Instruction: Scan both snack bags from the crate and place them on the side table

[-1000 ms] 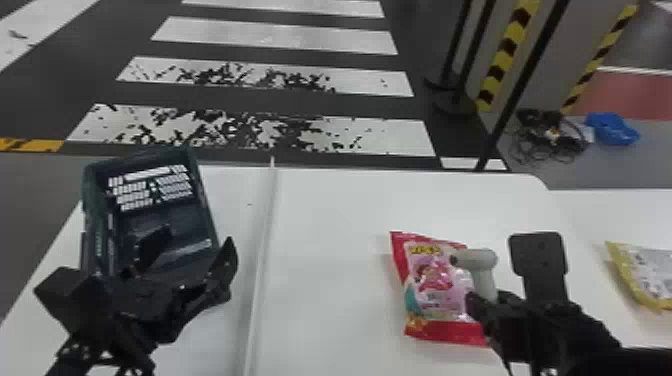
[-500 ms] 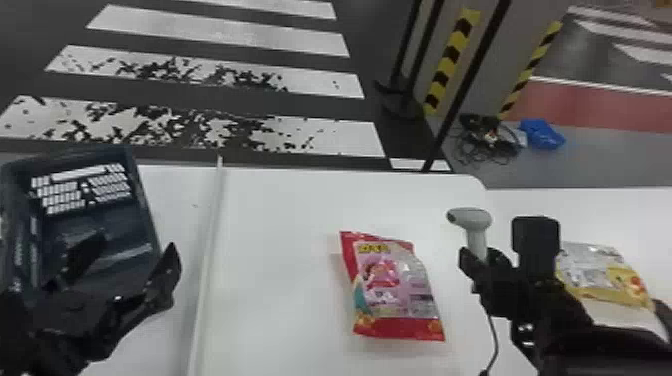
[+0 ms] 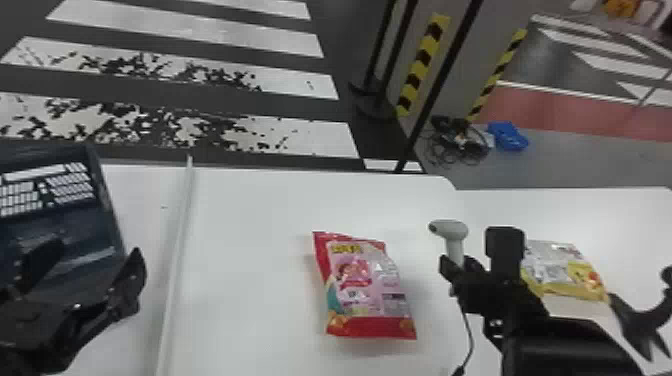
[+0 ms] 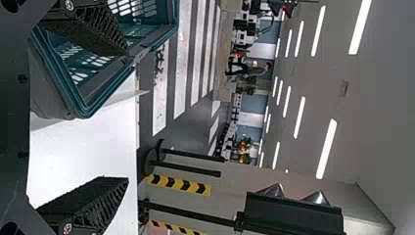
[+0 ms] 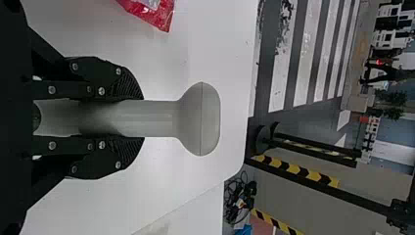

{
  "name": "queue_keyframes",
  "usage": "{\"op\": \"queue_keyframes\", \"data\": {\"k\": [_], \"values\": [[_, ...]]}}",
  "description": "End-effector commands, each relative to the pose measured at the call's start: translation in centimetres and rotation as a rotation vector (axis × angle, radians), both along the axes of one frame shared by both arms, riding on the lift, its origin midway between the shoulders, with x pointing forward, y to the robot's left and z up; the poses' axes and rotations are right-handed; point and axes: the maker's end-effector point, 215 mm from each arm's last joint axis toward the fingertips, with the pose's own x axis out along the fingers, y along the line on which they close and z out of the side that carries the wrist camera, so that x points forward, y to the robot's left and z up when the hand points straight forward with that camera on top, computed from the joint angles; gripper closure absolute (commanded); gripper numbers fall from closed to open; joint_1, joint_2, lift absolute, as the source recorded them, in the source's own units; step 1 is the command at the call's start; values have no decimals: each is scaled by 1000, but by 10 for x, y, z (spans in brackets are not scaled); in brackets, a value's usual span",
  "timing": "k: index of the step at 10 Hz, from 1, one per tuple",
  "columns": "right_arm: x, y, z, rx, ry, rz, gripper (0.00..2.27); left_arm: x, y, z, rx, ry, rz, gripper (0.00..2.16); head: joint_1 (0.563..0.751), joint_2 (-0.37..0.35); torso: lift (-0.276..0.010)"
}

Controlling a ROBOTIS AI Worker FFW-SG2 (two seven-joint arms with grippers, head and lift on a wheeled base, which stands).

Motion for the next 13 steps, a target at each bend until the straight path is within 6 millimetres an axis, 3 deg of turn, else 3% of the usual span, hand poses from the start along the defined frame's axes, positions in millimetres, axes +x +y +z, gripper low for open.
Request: {"op": "queue_keyframes", "data": {"k": [1, 4, 10, 11, 13], "values": [[3, -13, -13, -9, 20, -5, 2256, 0, 0, -1, 0, 1, 0, 83, 695, -314, -95], [1, -26, -41, -7, 68, -5, 2256, 0, 1, -1, 1, 2, 2, 83, 695, -340, -95], [-3, -37, -67, -9, 100, -11, 2253, 0, 0, -1, -1, 3, 0, 83, 695, -350, -95], [-5, -38, -72, -9, 110, -15, 2078, 0, 0, -1, -1, 3, 0, 83, 695, -350, -95], [-9, -44, -76, -12, 115, -23, 1953, 1, -2, 0, -3, 0, -4, 83, 695, -350, -95]]}}
